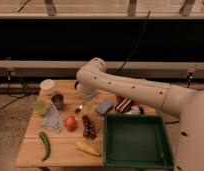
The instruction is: Place towel in paper cup
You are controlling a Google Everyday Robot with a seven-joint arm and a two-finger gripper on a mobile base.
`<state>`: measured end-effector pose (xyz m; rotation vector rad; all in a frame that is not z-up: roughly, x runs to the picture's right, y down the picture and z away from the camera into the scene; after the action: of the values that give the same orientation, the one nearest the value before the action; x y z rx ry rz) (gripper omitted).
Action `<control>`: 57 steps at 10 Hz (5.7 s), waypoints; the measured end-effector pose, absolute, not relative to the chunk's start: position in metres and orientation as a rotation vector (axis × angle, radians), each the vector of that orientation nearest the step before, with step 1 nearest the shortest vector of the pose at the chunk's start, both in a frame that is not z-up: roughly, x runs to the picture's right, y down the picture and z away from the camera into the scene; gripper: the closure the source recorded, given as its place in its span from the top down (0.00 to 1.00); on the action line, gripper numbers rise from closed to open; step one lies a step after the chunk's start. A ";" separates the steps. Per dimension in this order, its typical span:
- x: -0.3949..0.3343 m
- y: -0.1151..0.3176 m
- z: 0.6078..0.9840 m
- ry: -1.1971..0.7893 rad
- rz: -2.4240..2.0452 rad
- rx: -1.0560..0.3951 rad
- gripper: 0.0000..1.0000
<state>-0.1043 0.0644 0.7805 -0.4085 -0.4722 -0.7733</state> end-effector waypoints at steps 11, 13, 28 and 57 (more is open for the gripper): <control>-0.214 0.107 0.819 -0.613 -1.085 -0.378 0.65; -0.226 0.120 0.824 -0.636 -1.109 -0.387 0.65; -0.273 0.174 0.872 -0.526 -1.348 -0.530 0.65; -0.230 -0.017 0.756 -0.648 -1.158 -0.347 0.00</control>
<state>-0.2295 -0.0165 0.7561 -0.3465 -0.6483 -1.1583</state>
